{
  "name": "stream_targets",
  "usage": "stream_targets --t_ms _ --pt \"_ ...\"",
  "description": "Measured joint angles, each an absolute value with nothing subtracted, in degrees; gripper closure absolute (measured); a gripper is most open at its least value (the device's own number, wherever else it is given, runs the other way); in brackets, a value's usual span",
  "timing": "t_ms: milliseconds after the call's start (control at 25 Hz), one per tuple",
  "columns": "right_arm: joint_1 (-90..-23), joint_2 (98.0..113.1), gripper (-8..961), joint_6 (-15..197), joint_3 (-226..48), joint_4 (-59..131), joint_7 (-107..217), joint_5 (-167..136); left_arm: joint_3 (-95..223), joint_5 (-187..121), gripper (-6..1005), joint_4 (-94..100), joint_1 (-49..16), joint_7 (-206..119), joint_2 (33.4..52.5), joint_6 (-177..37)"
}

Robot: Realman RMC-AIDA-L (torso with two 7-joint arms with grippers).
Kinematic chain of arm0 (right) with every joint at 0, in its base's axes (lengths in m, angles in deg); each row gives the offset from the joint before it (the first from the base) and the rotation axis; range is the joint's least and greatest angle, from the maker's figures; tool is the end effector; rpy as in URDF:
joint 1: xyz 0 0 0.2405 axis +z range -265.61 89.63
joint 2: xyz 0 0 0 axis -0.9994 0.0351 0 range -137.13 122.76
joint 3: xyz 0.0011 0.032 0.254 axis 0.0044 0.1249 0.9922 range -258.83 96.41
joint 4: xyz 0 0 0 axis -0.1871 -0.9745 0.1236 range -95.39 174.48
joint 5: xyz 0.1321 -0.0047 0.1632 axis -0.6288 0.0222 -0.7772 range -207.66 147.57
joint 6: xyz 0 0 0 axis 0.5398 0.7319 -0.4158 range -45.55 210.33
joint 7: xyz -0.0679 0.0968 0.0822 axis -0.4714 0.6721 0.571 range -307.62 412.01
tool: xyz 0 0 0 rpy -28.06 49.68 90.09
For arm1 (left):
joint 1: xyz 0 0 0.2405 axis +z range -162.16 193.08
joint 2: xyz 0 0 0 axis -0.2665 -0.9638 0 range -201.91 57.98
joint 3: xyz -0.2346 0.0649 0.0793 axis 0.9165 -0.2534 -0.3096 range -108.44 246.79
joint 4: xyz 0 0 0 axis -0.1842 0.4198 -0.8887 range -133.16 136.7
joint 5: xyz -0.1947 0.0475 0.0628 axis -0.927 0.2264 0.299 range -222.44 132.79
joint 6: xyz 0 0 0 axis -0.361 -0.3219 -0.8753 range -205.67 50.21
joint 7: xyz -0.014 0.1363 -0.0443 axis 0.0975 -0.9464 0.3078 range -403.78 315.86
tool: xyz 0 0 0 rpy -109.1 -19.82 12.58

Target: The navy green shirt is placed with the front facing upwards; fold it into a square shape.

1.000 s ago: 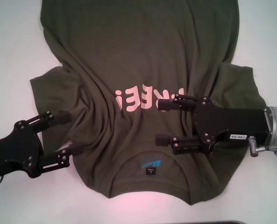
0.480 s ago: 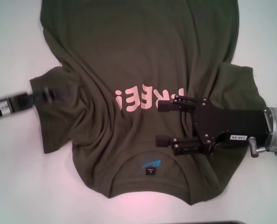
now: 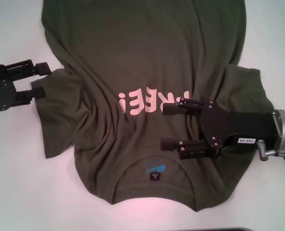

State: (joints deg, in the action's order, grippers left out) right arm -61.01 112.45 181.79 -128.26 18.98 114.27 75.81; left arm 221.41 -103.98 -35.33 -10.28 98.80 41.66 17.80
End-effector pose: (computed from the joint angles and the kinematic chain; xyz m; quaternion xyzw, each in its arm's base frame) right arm 0.2569 0.2593 -0.0488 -0.9215 0.1733 0.3472 0.0151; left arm -0.3159 0.3041 0.0534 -0.6416 -0.7110 -0.2869 0.0227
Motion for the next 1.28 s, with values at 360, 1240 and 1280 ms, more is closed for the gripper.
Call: stream_targets --t_ms 360,1240,1280 --pt "-60.8 112.42 64 181.8 -128.4 19.0 114.3 76.0 221.1 -101.2 176 -35.3 -10.8 101.0 40.34 14.6" --pt "-61.0 112.33 64 181.8 -128.3 19.0 114.4 76.1 219.5 -95.0 202 -34.1 -11.8 105.0 42.42 4.9" --pt "-61.0 112.33 64 181.8 -128.3 19.0 114.4 76.1 219.4 -95.0 204 -34.1 -11.8 105.1 42.42 4.7"
